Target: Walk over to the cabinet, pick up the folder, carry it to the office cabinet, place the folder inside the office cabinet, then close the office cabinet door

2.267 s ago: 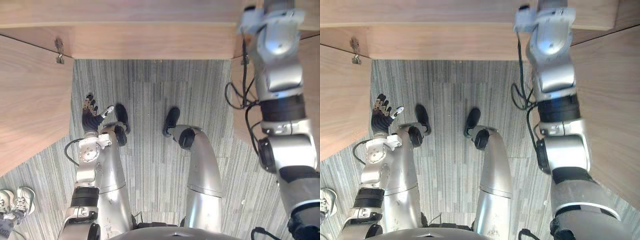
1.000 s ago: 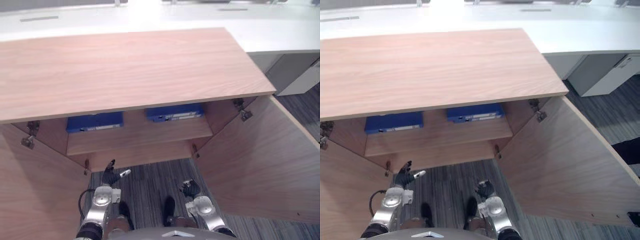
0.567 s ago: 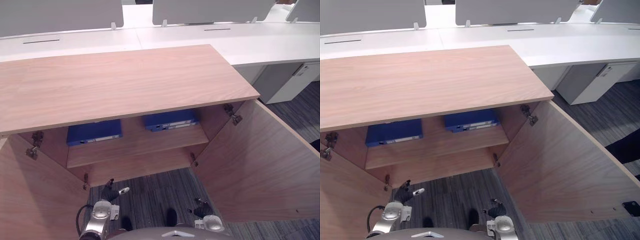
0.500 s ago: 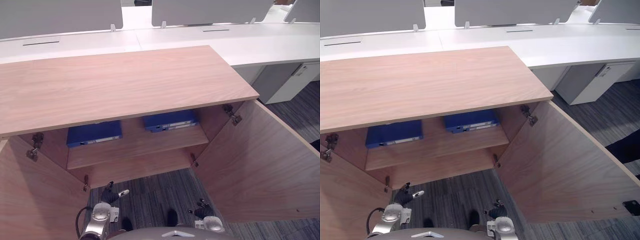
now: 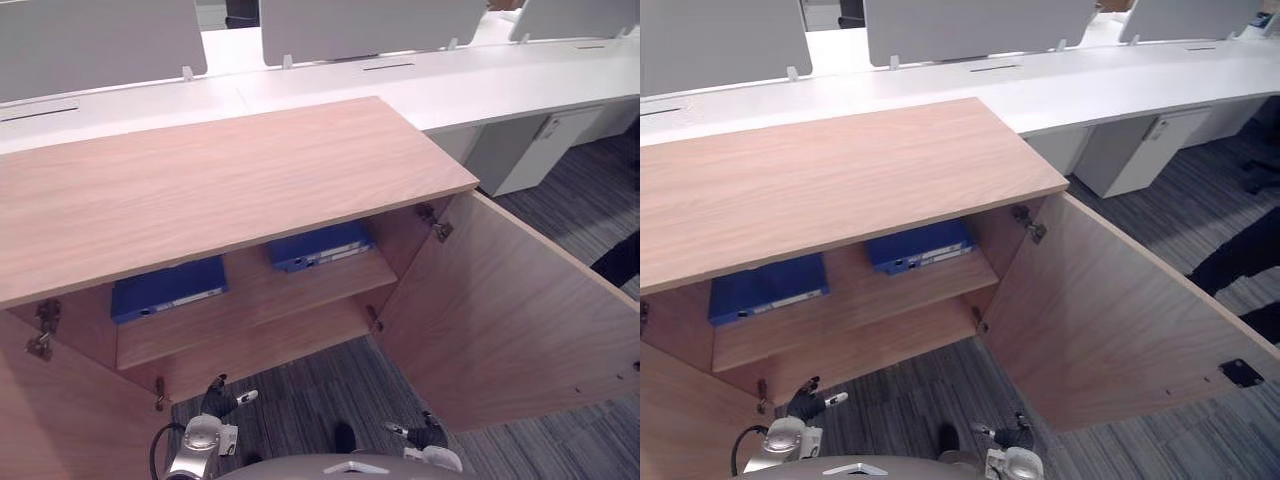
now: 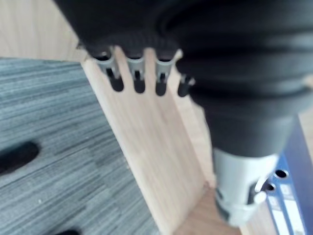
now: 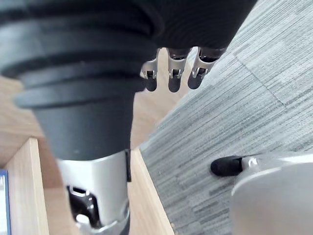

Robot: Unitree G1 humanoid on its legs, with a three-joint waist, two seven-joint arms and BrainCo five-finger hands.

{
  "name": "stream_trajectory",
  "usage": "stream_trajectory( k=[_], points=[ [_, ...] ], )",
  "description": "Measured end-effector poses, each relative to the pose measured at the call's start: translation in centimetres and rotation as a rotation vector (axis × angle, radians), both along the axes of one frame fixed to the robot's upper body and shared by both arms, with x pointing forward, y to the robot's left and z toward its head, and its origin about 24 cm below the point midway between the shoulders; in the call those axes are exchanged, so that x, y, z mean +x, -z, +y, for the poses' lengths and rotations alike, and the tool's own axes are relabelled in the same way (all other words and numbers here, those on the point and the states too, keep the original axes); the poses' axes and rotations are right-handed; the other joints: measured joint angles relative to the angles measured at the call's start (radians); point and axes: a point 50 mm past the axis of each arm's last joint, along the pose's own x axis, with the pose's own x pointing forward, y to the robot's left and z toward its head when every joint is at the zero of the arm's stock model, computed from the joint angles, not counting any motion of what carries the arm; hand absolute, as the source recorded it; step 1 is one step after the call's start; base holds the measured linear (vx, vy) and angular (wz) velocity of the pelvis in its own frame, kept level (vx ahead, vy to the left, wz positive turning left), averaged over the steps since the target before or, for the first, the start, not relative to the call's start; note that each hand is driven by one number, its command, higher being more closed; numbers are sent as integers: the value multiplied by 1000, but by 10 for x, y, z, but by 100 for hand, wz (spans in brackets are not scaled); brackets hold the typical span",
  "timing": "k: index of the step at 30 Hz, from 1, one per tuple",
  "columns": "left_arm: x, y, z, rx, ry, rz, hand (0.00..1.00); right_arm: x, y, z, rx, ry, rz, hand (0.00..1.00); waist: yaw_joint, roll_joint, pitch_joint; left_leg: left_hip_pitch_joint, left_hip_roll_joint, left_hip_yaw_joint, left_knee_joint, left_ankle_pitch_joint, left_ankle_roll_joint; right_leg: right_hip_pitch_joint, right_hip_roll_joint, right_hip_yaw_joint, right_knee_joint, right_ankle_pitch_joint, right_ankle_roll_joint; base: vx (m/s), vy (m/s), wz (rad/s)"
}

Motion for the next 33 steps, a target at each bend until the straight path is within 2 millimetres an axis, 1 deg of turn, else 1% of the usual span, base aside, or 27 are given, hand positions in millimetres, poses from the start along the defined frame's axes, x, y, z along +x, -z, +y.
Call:
stream_trajectory(
  k=[1,4,5,7,8,9,11,13,14,16,17,18,19,22,24,25,27,30,31,32,33],
  points=[
    [0,0,0,0,0,0,0,0,-3,-5,-6,30,-20,0,-4,1,-1,3,0,10,0,-4,-1,0,2,11,2,0,0,51,9,-51],
    [3,-1,1,2,1,-5,0,-7,-21,-35,-74,209,-121,0,-43,10,-7,26,2,62,1,-29,-5,-5,13,65,6,1,0,58,10,-48],
    [3,-2,1,2,2,-7,0,-8,-25,-40,-81,247,-148,0,-50,12,-10,28,2,73,3,-33,-5,-11,15,74,9,2,-2,68,13,-54],
    [8,-4,-1,-7,21,-22,0,-15,-40,-63,-128,387,-231,0,-80,24,-22,30,3,114,7,-48,-7,-35,26,118,20,8,1,97,10,-57],
    [10,-5,-2,-8,25,-29,0,-16,-43,-66,-133,418,-248,0,-84,25,-23,33,3,124,7,-51,-7,-38,29,125,21,8,1,100,3,-55],
    [13,-6,-3,-9,28,-39,0,-19,-47,-72,-149,474,-276,0,-95,25,-22,43,3,139,7,-55,-2,-36,32,137,21,7,0,58,-3,-42],
    [16,-8,-3,-11,30,-50,0,-19,-54,-77,-158,530,-321,0,-104,27,-22,56,6,160,7,-65,-3,-35,40,158,23,6,-3,55,-11,-43],
    [18,-9,-4,-15,33,-60,0,-15,-66,-85,-181,570,-395,0,-121,30,-20,62,12,200,36,-94,-8,-40,48,196,30,3,-7,54,-25,-48],
    [18,-9,-4,-15,33,-60,0,-14,-69,-87,-187,583,-415,0,-123,32,-19,60,15,209,53,-107,-9,-41,50,207,31,2,-8,48,-45,-54],
    [18,-9,-6,-23,33,-58,0,-4,-81,-97,-219,625,-490,0,-128,44,-15,54,25,259,94,-151,-20,-63,62,259,47,0,-8,25,-51,-62],
    [18,-9,-6,-24,33,-59,0,-1,-83,-98,-220,631,-504,0,-130,47,-15,48,26,266,103,-158,-20,-71,63,267,52,-1,-8,27,-50,-45],
    [20,-10,-7,-31,39,-62,0,4,-86,-100,-222,654,-531,0,-140,55,-10,43,26,276,115,-165,-17,-79,65,282,58,-2,-6,24,-49,-33],
    [20,-10,-9,-41,44,-63,0,8,-90,-103,-226,661,-552,0,-143,62,-5,41,26,289,121,-169,-11,-88,67,292,63,-2,-6,24,-50,-28],
    [23,-10,-14,-56,52,-68,0,19,-100,-112,-233,660,-605,0,-152,81,7,35,27,291,140,-182,-6,-91,66,301,63,-2,-6,23,-51,-13],
    [25,-11,-15,-67,63,-72,0,32,-113,-123,-254,641,-660,0,-155,92,11,25,26,291,152,-190,-1,-100,65,312,64,-2,-6,18,-55,-9],
    [25,-11,-14,-64,64,-73,0,41,-122,-129,-261,631,-701,0,-157,98,16,22,25,291,158,-194,-3,-102,64,314,64,-2,-6,11,-56,-8],
    [24,-11,-14,-62,70,-70,0,53,-138,-140,-285,607,-760,0,-157,109,22,23,25,287,162,-196,-5,-101,63,311,63,-2,-6,10,-57,-3],
    [20,-9,-16,-64,87,-62,0,71,-167,-156,-324,542,-857,0,-158,130,35,17,26,285,172,-202,-4,-101,60,308,58,-3,-5,9,-62,1],
    [17,-8,-17,-66,101,-56,0,77,-177,-161,-348,501,-876,0,-160,138,39,14,26,282,172,-202,-4,-102,57,301,53,-3,-5,7,-60,5],
    [15,-7,-17,-68,108,-52,0,80,-182,-163,-361,480,-883,0,-163,140,41,11,26,280,172,-202,-4,-102,55,295,48,-3,-5,9,-62,13],
    [12,-6,-19,-74,132,-41,0,85,-192,-169,-391,435,-893,0,-167,151,43,7,25,270,173,-202,-4,-99,51,286,36,-3,-4,18,-75,14]
  ],
)
